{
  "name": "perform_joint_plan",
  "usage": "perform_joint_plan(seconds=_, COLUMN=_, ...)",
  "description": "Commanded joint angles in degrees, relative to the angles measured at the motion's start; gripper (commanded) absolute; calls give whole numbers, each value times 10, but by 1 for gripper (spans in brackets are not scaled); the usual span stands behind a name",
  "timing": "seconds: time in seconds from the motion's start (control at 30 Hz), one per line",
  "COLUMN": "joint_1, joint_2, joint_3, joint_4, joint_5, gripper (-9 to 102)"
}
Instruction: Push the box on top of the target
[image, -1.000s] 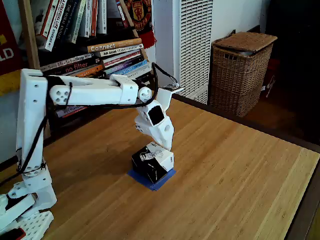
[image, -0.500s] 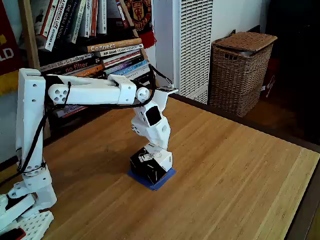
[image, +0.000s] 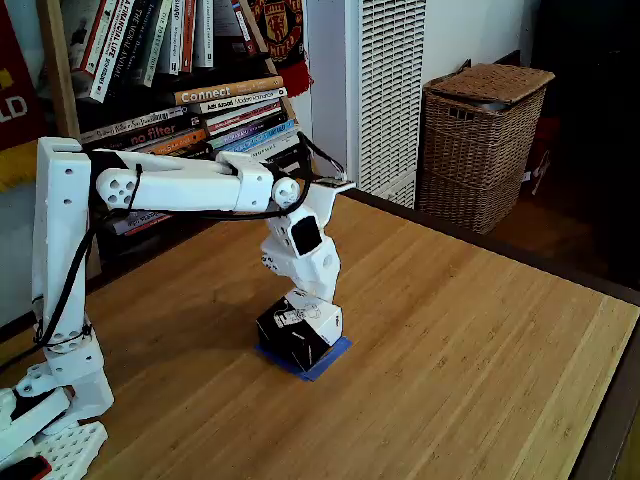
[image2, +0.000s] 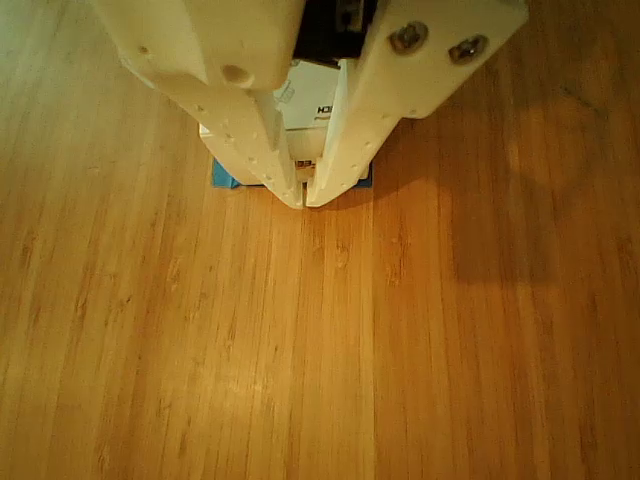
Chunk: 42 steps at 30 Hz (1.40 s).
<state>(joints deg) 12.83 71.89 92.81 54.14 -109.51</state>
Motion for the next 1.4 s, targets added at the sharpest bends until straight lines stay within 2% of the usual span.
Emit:
perform_joint_plan(seconds=0.0, joint_1=7, joint_2=42, joint_3=-2, joint_4=-6, joint_5=-4, gripper=0)
perform_joint_plan(seconds=0.4, joint_1=11, joint_2=28, joint_3=-27, joint_4=0, joint_5=3, gripper=0)
perform_joint_plan(seconds=0.67, joint_1=-17, joint_2=11, joint_3=-60, joint_4=6, joint_5=46, gripper=0)
perform_joint_plan(seconds=0.87, joint_1=-45, joint_2=16, joint_3=-88, joint_4=41, joint_5=97, gripper=0)
perform_joint_plan(seconds=1.37, joint_1=-122, joint_2=84, joint_3=-29, joint_4=90, joint_5=160, gripper=0)
